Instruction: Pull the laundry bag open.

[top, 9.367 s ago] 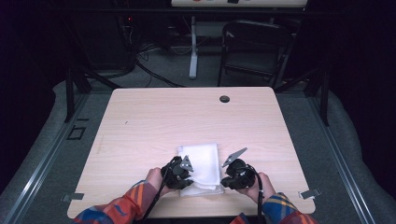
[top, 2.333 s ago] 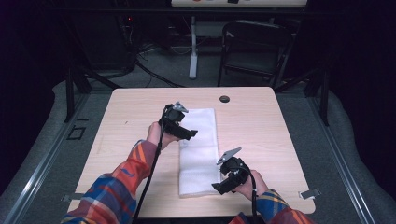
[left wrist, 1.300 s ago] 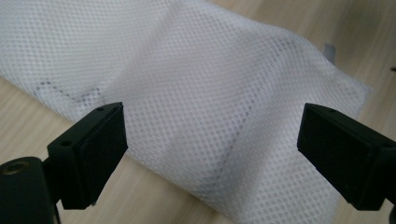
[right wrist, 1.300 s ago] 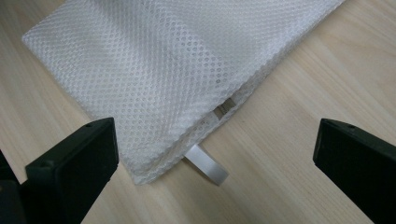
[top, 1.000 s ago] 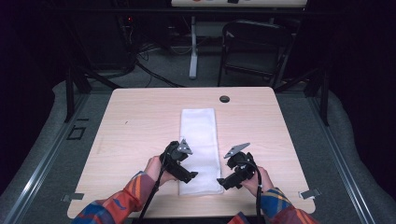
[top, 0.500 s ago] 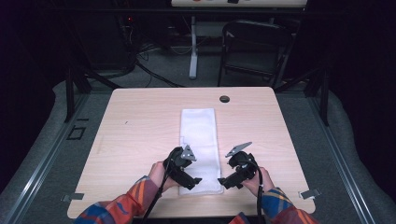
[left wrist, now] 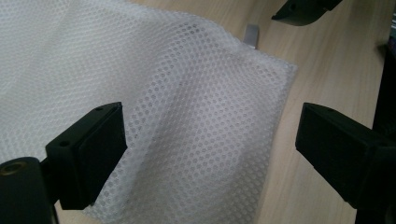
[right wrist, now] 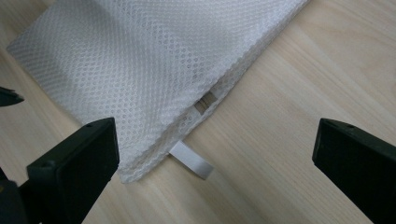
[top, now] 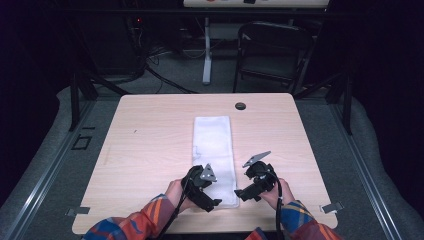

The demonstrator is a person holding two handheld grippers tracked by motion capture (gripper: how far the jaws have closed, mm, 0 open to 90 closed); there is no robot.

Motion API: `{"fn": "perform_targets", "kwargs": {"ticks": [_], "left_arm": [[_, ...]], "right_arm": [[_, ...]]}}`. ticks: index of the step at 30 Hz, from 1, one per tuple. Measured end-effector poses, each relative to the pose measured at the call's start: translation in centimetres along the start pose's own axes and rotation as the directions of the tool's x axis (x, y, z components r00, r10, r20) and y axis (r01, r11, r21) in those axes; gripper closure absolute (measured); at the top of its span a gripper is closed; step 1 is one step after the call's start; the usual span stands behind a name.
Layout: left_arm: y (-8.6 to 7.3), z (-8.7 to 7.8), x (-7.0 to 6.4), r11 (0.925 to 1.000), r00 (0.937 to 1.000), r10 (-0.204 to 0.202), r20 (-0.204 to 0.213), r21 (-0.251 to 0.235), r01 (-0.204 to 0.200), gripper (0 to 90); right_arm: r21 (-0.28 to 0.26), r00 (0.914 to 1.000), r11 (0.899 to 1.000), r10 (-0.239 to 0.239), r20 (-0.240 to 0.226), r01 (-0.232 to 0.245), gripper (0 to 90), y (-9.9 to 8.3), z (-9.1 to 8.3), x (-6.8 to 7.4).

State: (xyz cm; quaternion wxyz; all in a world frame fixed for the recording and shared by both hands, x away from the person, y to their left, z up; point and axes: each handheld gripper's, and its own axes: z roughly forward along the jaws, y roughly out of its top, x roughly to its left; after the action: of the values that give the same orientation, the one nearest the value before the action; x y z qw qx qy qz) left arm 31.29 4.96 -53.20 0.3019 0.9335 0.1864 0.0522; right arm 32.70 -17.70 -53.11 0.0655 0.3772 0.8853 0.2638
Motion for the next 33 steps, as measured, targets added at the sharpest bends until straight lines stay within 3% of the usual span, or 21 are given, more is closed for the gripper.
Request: {"fn": "perform_targets", "kwargs": {"ticks": [3, 10, 17, 22, 26, 33], "left_arm": [[-0.1, 0.5, -0.3, 1.0000, 0.9996, 0.003, 0.030, 0.008, -0.003, 11.8], [-0.2, 1.9, -1.1, 0.9986, 0.9985, 0.032, 0.045, 0.040, -0.033, 14.6], [-0.1, 2.6, -1.6, 0.9945, 0.9968, 0.070, 0.037, 0.075, -0.073, 20.5], [-0.3, 3.2, -1.6, 0.9895, 0.9954, 0.093, 0.024, 0.108, -0.095, 30.5], [-0.4, 3.3, -1.4, 0.9907, 0.9961, 0.086, 0.021, 0.104, -0.088, 35.7], [-0.7, 3.1, -0.6, 0.9960, 0.9970, 0.046, 0.062, 0.074, -0.050, 43.2]], "right_arm": [[0.006, 1.0000, 1.000, 0.001, -0.001, -0.001, 0.2, 0.0, 0.0, 0.0], [0.008, 0.9999, 1.000, 0.002, -0.012, -0.002, 0.4, 0.0, 0.1, -0.1], [0.019, 0.9999, 1.000, 0.003, -0.013, -0.003, 0.5, 0.0, 0.3, 0.0], [0.027, 0.9999, 1.000, -0.002, -0.015, 0.002, 0.6, 0.0, 0.3, -0.1], [0.021, 0.9999, 1.000, 0.004, -0.016, -0.004, 0.6, -0.1, 0.4, 0.0], [0.034, 0.9998, 0.999, -0.003, -0.020, 0.003, 0.6, 0.0, 0.4, -0.1]]}}
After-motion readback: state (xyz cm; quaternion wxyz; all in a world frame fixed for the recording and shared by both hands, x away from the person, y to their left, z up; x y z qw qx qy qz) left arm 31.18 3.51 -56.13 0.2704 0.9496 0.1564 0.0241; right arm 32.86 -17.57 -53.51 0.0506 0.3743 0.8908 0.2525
